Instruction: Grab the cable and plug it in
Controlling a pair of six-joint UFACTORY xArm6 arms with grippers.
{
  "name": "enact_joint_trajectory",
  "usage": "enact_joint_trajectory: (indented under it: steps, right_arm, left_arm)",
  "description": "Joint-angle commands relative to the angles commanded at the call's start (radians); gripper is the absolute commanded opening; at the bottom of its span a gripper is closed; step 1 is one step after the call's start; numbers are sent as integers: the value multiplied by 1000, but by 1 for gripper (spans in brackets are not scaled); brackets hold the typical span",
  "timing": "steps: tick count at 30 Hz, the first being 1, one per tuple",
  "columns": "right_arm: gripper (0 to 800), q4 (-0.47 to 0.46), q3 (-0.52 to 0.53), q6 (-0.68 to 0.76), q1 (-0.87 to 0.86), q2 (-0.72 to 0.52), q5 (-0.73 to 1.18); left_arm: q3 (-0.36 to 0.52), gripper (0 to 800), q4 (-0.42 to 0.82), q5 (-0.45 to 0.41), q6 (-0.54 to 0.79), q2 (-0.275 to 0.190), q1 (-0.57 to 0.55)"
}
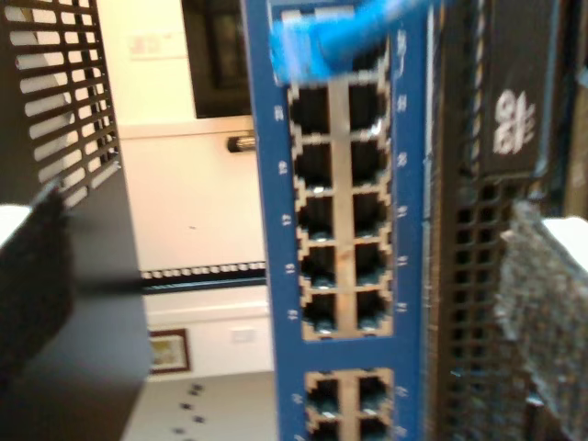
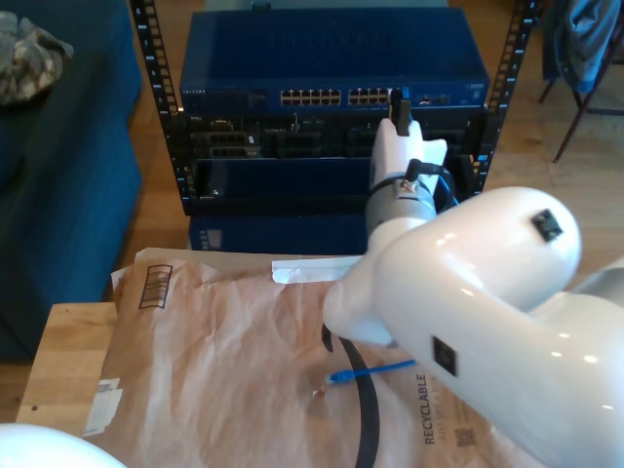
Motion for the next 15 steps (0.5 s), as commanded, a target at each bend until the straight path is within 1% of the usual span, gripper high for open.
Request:
enact_joint_trajectory:
  steps: [2, 4, 6, 9, 12, 13, 15]
  right_arm:
    - [732, -38, 69, -2, -23, -69, 64]
    - [733, -92, 124, -2, -69, -146, 144]
    - [735, -120, 175, -8, -117, -224, 224]
    - [733, -129, 252, -114, -195, -356, 344]
    - [737, -130, 290, -252, -307, -465, 509]
    - [782, -130, 301, -299, -347, -503, 577]
    - [797, -129, 327, -384, -431, -575, 706]
  left_arm:
    - [0, 800, 0, 0, 0, 0, 0]
    - [0, 800, 0, 0, 0, 0, 0]
    - [0, 800, 0, 0, 2, 0, -2]
    - [0, 800, 0, 0, 2, 0, -2]
    - [0, 800, 0, 0, 2, 0, 0]
    - [0, 800, 0, 0, 0, 0, -2]
    - [0, 800, 0, 0, 2, 0, -2]
